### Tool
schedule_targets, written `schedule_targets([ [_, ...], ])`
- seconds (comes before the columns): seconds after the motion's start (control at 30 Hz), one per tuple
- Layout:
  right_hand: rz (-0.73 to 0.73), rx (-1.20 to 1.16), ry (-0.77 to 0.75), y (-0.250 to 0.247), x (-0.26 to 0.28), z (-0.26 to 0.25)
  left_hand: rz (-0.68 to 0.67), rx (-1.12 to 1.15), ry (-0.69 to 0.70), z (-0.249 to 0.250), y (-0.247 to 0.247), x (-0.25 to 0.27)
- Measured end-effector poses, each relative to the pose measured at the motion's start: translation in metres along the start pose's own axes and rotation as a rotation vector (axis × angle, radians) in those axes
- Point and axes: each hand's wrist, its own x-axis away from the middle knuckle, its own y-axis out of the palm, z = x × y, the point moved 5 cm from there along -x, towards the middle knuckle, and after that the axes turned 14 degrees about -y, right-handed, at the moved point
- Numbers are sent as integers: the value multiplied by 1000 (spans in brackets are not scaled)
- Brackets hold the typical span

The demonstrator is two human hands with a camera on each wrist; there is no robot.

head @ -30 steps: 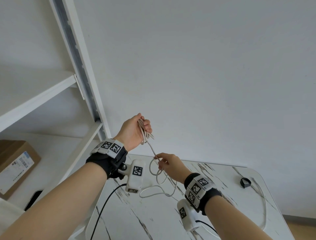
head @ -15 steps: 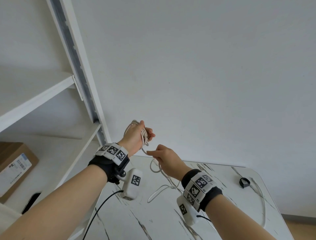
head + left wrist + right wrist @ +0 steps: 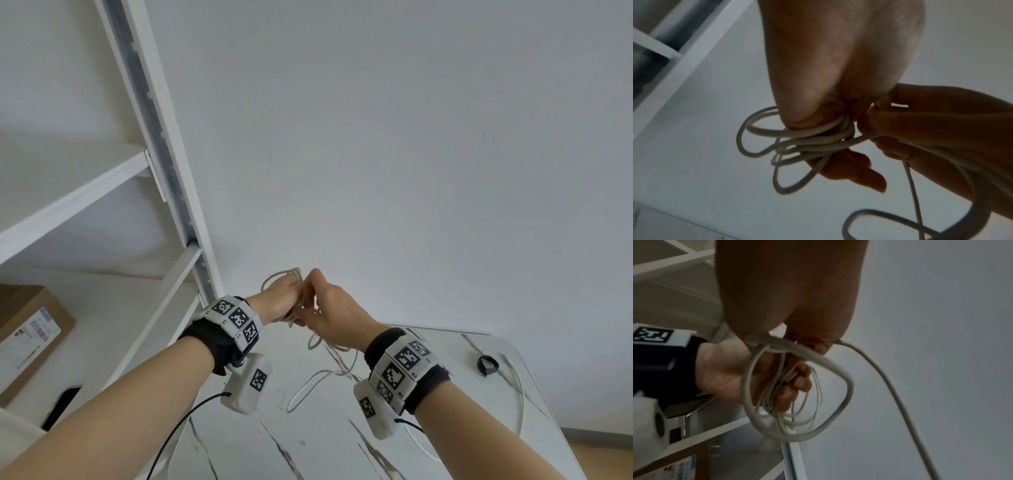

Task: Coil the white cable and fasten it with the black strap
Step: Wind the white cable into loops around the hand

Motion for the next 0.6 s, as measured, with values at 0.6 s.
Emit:
schedule_targets([
  [0.6, 168, -78, 300, -24, 10, 58, -287, -138, -239, -35, -9, 7],
])
